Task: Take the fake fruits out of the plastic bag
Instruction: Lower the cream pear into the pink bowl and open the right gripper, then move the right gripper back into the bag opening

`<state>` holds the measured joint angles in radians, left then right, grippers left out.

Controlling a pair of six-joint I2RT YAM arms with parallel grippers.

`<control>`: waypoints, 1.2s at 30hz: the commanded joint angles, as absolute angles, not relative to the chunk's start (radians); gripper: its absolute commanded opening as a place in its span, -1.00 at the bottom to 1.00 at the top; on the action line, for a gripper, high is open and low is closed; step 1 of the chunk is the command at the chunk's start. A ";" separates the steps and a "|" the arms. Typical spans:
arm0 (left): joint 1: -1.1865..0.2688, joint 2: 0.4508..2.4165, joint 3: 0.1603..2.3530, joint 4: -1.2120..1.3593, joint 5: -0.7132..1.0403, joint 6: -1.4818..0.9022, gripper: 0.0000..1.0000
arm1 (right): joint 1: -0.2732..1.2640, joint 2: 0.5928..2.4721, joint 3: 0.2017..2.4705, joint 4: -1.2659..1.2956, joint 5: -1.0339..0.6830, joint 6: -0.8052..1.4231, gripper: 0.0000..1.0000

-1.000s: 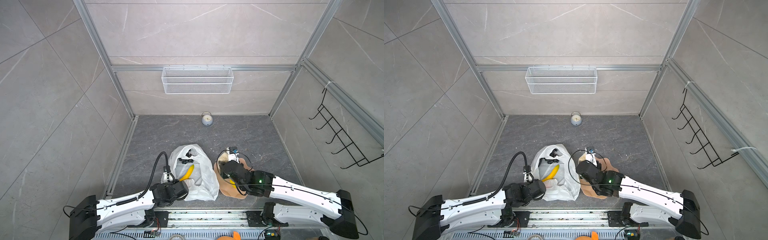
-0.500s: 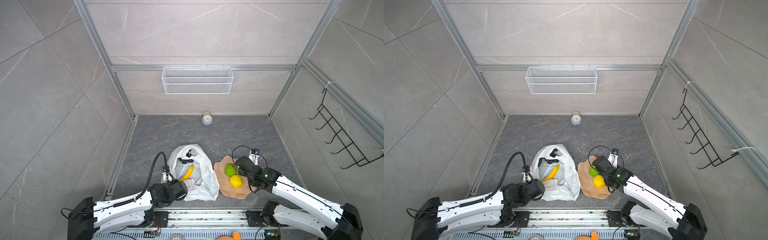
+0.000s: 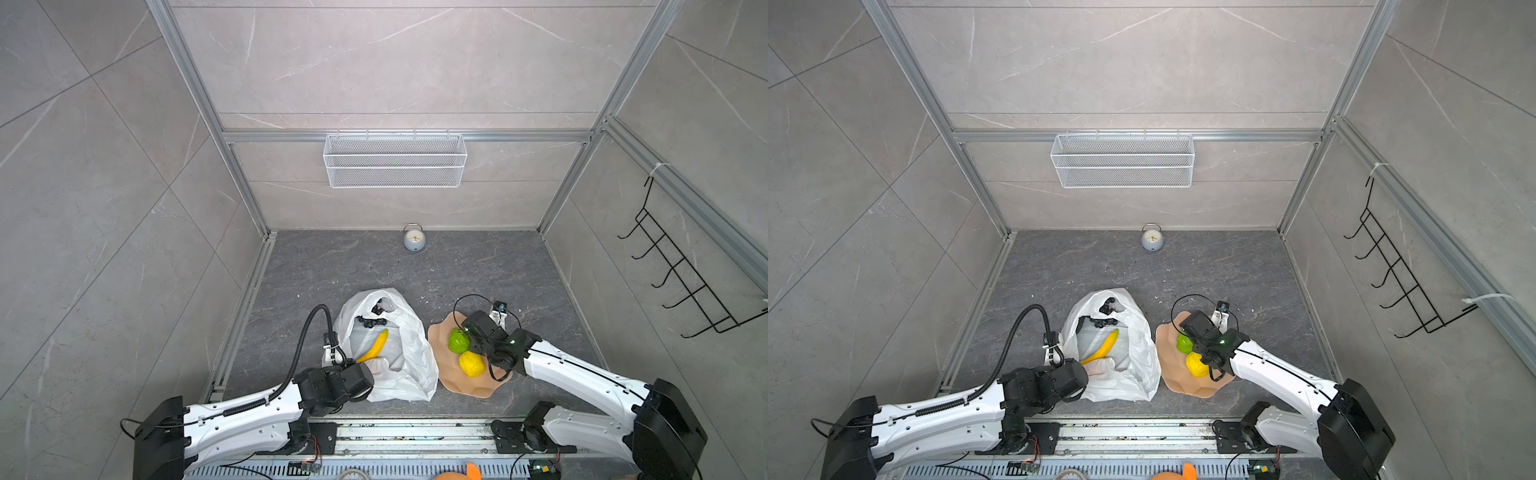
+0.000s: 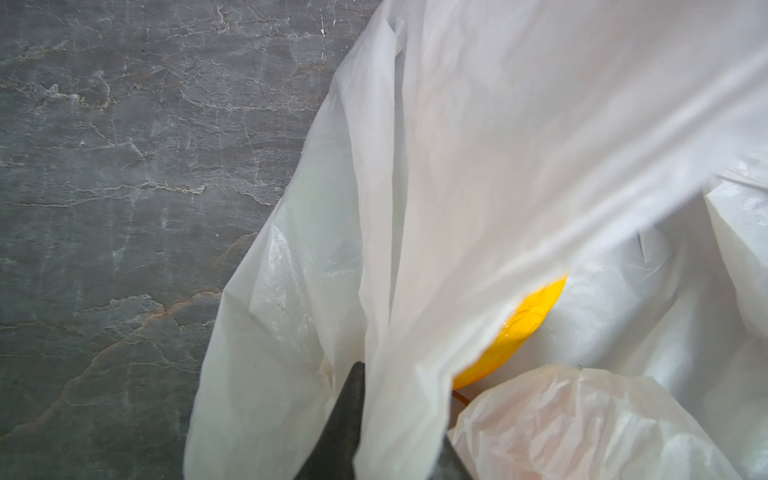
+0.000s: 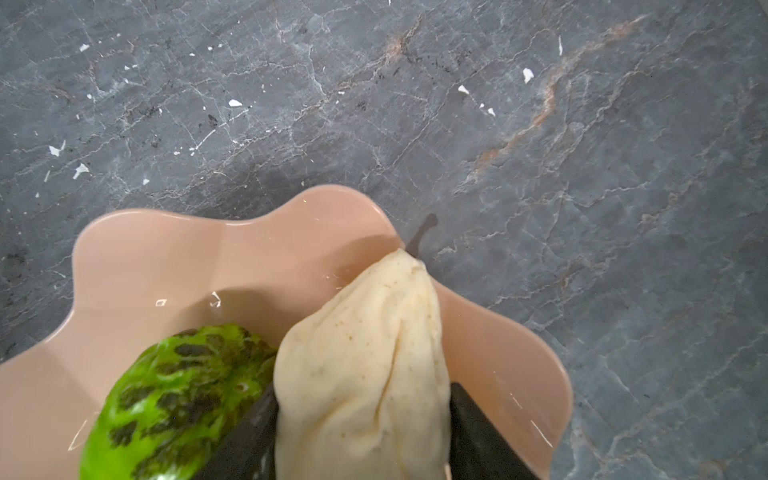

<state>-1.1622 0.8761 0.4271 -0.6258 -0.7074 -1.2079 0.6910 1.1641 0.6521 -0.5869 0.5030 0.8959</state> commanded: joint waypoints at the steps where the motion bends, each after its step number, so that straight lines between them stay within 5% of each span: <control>1: -1.158 0.865 0.435 -0.651 -0.750 -1.209 -0.63 | 0.687 1.178 0.649 -0.559 0.500 0.888 0.29; 13: -1.158 0.852 0.446 -0.665 -0.761 -1.195 -0.63 | 0.702 1.128 0.734 -0.657 0.532 0.850 0.41; 19: -1.157 0.827 0.445 -0.674 -0.772 -1.183 -0.63 | 0.961 1.102 0.907 -0.591 0.608 0.660 0.37; 28: -1.156 0.819 0.483 -0.671 -0.798 -1.113 -0.66 | 1.128 1.429 1.006 -0.142 0.160 0.499 0.30; 36: -1.152 0.724 0.424 -0.629 -0.785 -1.128 -0.66 | 1.139 1.735 1.160 -0.040 0.116 0.502 0.20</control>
<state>-1.1572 0.7452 0.4374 -0.6464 -0.7574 -1.1370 1.1385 1.6802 1.0950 -0.1135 0.1539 0.5255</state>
